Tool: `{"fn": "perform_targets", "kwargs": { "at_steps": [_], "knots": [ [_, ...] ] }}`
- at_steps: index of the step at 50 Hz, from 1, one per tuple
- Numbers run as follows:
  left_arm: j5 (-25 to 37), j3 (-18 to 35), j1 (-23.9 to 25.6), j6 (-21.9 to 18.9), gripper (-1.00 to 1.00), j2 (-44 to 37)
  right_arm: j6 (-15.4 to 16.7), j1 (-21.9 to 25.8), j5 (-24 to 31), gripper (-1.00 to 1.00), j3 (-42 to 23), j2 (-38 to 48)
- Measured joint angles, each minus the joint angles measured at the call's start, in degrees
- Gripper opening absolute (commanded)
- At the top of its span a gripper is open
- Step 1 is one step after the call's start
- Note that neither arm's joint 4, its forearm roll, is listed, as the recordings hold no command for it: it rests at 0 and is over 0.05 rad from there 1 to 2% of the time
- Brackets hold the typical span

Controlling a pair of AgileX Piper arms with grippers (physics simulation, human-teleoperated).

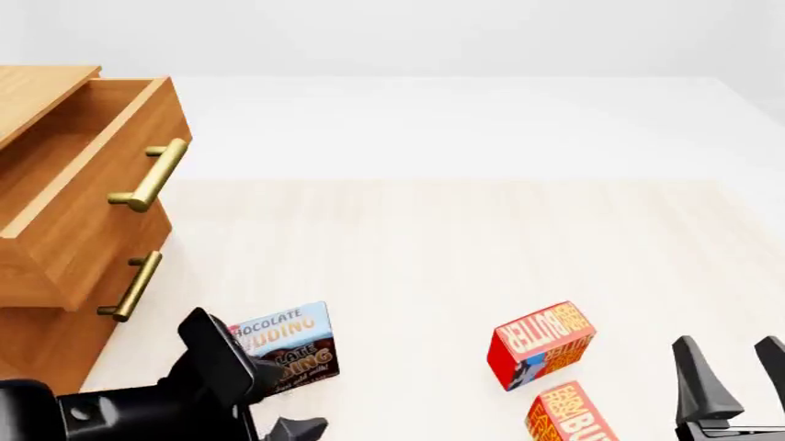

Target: Put the bowl in the top drawer of the cabinet.

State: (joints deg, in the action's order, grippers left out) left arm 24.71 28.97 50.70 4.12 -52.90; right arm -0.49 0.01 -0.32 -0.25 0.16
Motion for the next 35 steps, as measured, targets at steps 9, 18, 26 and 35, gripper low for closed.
{"fn": "perform_targets", "kwargs": {
  "at_steps": [9,18,26,35],
  "knots": [
    [-0.6,-1.4,4.4,3.6,1.00,-2.2,0.0,0.0,0.0,1.00,0.0,0.0],
    [-2.3,-3.2,7.5,6.4,1.00,-4.0,0.0,0.1,0.0,1.00,0.0,0.0],
    [-4.9,-4.9,9.1,8.2,1.00,-5.9,0.0,0.0,0.0,1.00,0.0,0.0],
    [-9.2,-6.7,10.3,9.9,1.00,-8.7,0.0,-0.1,0.0,1.00,0.0,0.0]
  ]
}}
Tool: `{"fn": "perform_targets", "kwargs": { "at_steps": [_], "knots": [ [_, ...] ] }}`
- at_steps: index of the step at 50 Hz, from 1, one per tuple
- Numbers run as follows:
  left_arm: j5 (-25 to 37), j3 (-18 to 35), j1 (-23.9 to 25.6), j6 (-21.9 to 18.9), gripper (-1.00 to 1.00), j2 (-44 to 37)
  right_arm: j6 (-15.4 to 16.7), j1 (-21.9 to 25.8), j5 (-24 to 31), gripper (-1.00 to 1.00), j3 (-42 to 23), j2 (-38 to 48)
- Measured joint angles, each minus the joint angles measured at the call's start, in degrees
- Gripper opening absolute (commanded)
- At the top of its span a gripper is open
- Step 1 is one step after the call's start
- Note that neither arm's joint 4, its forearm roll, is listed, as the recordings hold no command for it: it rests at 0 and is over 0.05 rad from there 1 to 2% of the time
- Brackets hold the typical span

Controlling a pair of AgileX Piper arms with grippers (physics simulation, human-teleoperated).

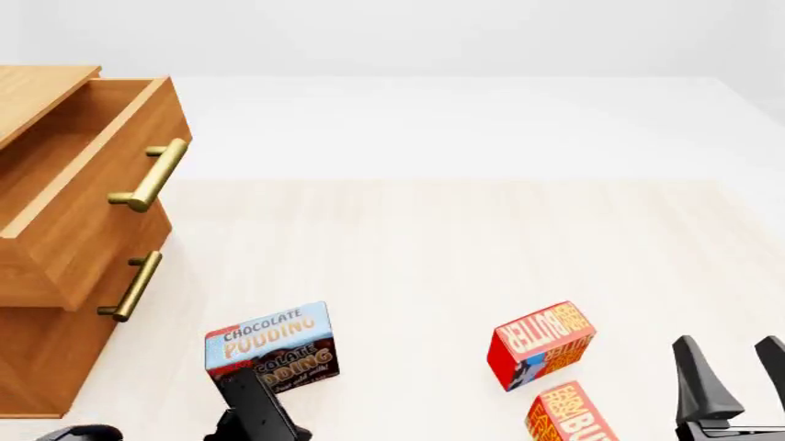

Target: Put the bowl in the top drawer of the cabinet.

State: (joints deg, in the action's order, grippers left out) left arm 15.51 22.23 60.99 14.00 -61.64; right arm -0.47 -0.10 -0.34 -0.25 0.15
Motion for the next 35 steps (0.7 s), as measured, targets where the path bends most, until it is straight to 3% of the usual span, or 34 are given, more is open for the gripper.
{"fn": "perform_targets", "kwargs": {
  "at_steps": [35],
  "knots": [
    [-15.4,-7.5,3.5,6.6,1.00,-9.7,0.1,-0.1,0.1,1.00,0.0,0.1]
  ]
}}
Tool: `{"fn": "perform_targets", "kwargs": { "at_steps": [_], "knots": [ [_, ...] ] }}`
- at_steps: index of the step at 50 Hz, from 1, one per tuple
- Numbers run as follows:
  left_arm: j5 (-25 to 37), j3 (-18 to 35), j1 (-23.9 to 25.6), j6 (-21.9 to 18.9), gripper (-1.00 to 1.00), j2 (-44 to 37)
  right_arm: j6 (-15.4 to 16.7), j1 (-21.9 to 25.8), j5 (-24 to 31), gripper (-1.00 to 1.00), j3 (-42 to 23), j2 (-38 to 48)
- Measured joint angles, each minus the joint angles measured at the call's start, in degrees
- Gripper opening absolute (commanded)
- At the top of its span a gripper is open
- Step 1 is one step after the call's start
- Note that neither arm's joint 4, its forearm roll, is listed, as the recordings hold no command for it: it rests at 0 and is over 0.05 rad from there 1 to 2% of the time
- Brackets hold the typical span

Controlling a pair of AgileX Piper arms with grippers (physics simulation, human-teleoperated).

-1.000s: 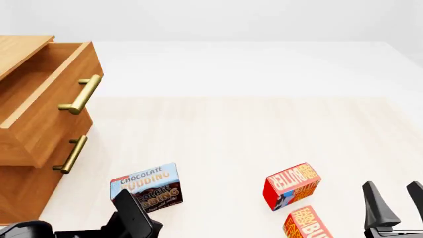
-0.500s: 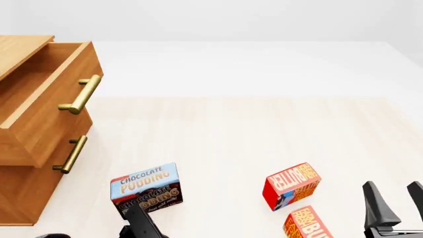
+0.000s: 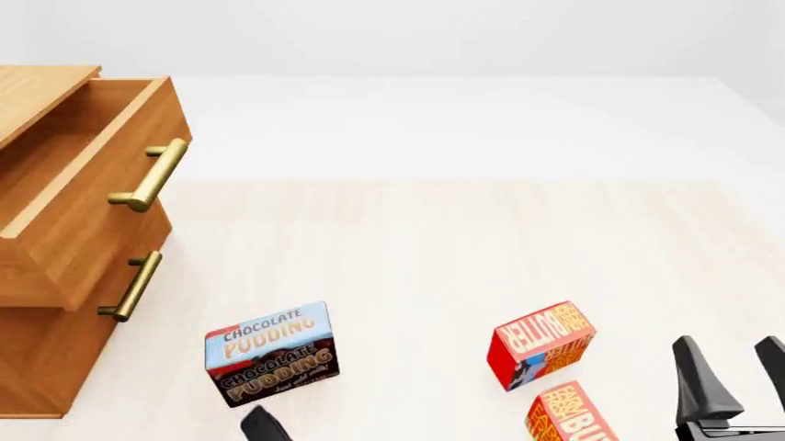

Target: Put the bowl in the top drawer of the cabinet.

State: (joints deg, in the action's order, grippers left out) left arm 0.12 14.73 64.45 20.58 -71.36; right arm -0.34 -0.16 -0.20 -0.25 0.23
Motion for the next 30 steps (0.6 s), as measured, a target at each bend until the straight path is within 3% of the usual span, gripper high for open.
{"fn": "perform_targets", "kwargs": {
  "at_steps": [30],
  "knots": [
    [-5.7,-1.6,1.4,2.1,1.00,-3.9,0.2,-0.1,0.1,1.00,0.0,0.2]
  ]
}}
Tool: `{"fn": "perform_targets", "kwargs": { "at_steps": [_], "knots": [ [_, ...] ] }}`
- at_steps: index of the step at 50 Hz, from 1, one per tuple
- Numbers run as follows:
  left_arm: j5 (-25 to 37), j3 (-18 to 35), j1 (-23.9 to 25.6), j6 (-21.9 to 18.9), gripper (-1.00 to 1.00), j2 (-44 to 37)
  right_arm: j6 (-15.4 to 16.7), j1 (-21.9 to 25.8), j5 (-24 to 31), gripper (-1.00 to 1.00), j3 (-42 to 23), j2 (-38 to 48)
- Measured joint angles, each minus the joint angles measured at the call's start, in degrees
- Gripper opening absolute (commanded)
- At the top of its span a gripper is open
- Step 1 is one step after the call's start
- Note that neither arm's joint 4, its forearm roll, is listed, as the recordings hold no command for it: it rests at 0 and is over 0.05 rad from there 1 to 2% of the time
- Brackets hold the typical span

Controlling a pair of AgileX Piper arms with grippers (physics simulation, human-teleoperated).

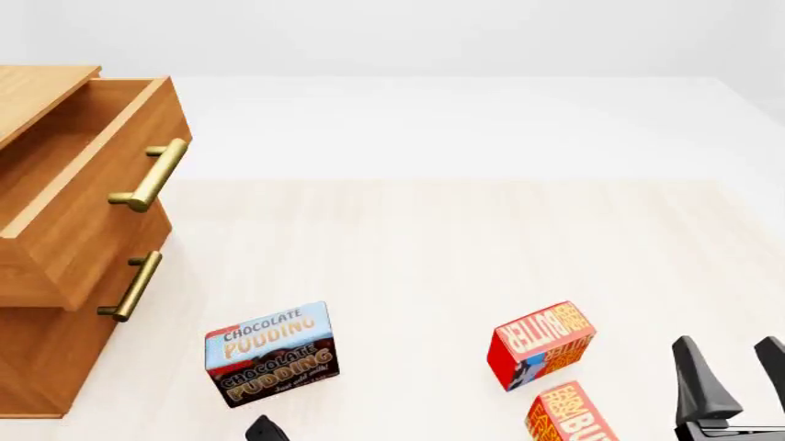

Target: Put the bowl in the top drawer of the cabinet.

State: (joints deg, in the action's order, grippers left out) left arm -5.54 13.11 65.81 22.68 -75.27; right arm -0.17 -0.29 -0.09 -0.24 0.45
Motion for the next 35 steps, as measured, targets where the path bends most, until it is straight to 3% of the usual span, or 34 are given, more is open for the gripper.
{"fn": "perform_targets", "kwargs": {
  "at_steps": [4,5,22,35],
  "knots": [
    [-0.4,-0.1,0.1,0.2,1.00,-0.3,0.0,0.0,0.0,1.00,0.0,0.1],
    [-0.4,-0.1,0.2,0.2,-1.00,-0.3,0.0,0.0,0.0,1.00,0.0,0.1],
    [0.8,0.5,-1.3,-0.4,-1.00,1.1,0.1,0.1,0.0,1.00,0.0,0.1],
    [6.6,2.9,-3.7,-2.3,-1.00,5.1,0.1,0.4,0.0,1.00,0.0,0.0]
  ]
}}
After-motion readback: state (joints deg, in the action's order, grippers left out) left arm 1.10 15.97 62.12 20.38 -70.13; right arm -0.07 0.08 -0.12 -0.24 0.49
